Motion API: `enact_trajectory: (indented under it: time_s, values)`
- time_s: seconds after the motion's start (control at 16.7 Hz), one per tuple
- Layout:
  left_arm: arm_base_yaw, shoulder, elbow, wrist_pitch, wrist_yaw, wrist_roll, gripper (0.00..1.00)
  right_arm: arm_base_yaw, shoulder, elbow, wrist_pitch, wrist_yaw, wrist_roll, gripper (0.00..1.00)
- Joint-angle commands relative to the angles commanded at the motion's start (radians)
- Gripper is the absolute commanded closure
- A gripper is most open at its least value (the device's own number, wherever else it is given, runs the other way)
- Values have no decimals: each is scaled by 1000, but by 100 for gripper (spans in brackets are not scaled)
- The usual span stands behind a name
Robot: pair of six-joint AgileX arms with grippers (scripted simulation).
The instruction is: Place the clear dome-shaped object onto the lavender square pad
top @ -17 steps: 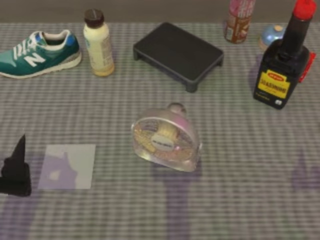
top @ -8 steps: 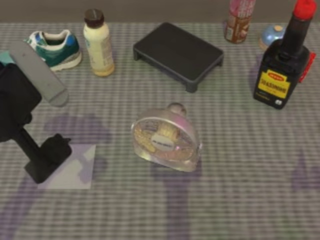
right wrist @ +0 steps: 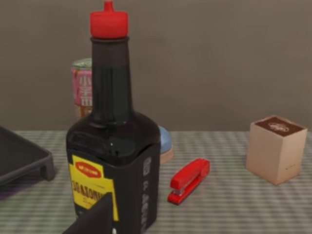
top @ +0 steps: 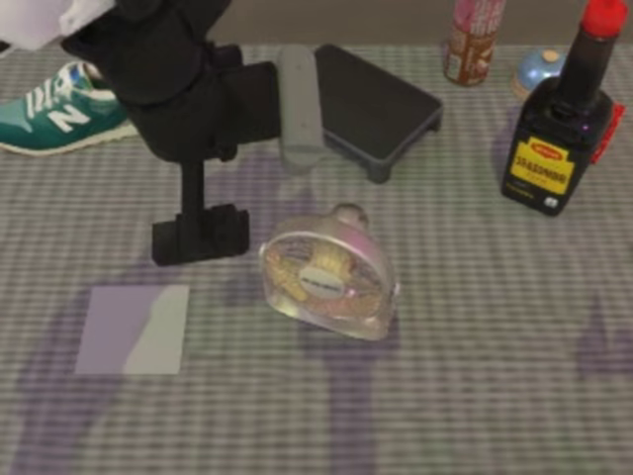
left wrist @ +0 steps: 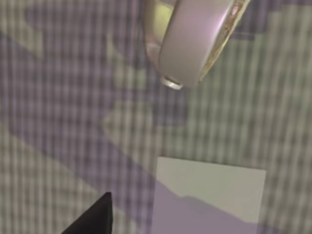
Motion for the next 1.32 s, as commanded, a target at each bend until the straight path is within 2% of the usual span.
enact_trajectory:
  time_s: [0.3, 0.6, 1.02, 1.32]
  values:
    - [-83, 334, 368, -199, -21, 185, 0, 0, 0, 0, 0, 0, 0, 0]
    - [-119, 504, 569, -293, -36, 276, 0, 0, 0, 0, 0, 0, 0, 0]
    - [-116, 512, 577, -294, -36, 282, 0, 0, 0, 0, 0, 0, 0, 0]
    - [-119, 494, 430, -170, -37, 283, 0, 0, 0, 0, 0, 0, 0, 0]
